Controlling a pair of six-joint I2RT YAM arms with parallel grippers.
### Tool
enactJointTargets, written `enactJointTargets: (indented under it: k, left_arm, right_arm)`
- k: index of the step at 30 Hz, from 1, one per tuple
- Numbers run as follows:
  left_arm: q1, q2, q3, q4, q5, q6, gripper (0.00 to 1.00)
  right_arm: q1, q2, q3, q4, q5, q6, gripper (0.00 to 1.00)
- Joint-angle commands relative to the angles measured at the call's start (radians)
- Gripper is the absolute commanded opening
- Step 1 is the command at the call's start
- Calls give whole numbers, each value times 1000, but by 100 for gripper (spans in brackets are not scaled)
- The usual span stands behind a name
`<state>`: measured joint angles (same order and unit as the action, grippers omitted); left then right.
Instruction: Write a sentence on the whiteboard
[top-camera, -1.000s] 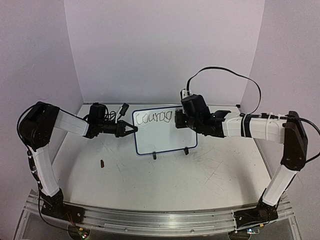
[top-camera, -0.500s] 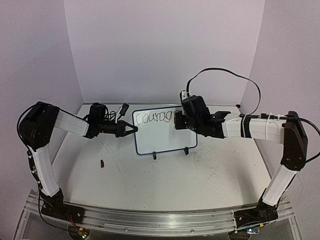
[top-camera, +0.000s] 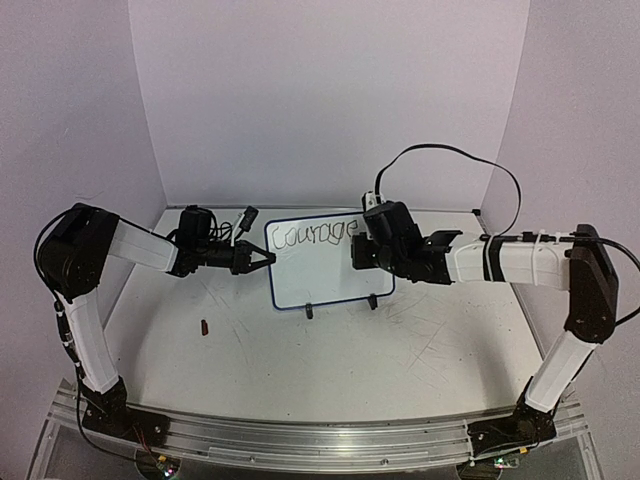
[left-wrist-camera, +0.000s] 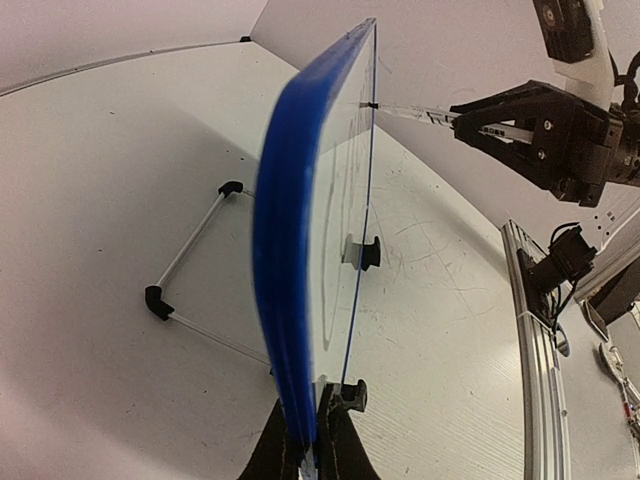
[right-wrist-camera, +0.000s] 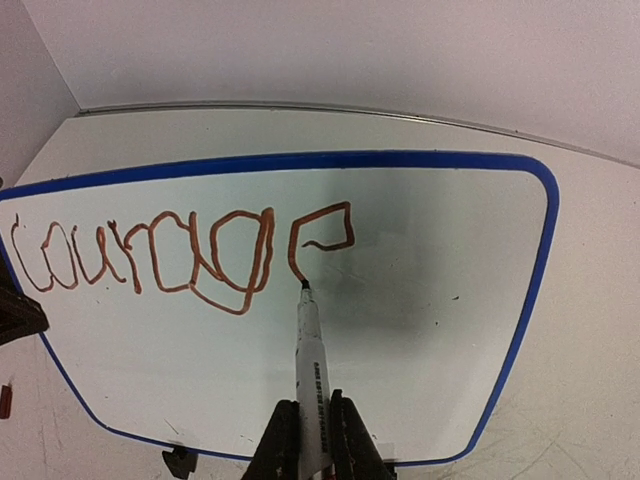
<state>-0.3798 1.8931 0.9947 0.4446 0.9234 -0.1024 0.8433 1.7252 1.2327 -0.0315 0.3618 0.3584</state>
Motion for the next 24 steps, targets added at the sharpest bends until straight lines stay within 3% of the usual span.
enactJointTargets:
  k: [1, 9, 15, 19, 24]
  left_arm:
    - [8, -15, 19, -37, -124, 63, 0]
    - [8, -12, 19, -38, -129, 62, 0]
    - [9, -11, 19, -38, -137, 64, 0]
    - [7, -12, 15, -38, -154, 59, 0]
    - [5, -19, 3, -44, -176, 63, 0]
  right_arm:
    - [-3, -42, -21, -28, 39, 13, 0]
    - [-1, -113, -46, -9, 117, -14, 0]
    - [13, -254, -207, 221, -69, -169, 0]
    - [23, -220, -170, 191, -225, -215, 0]
    - [111, -157, -100, 176, -203, -284, 0]
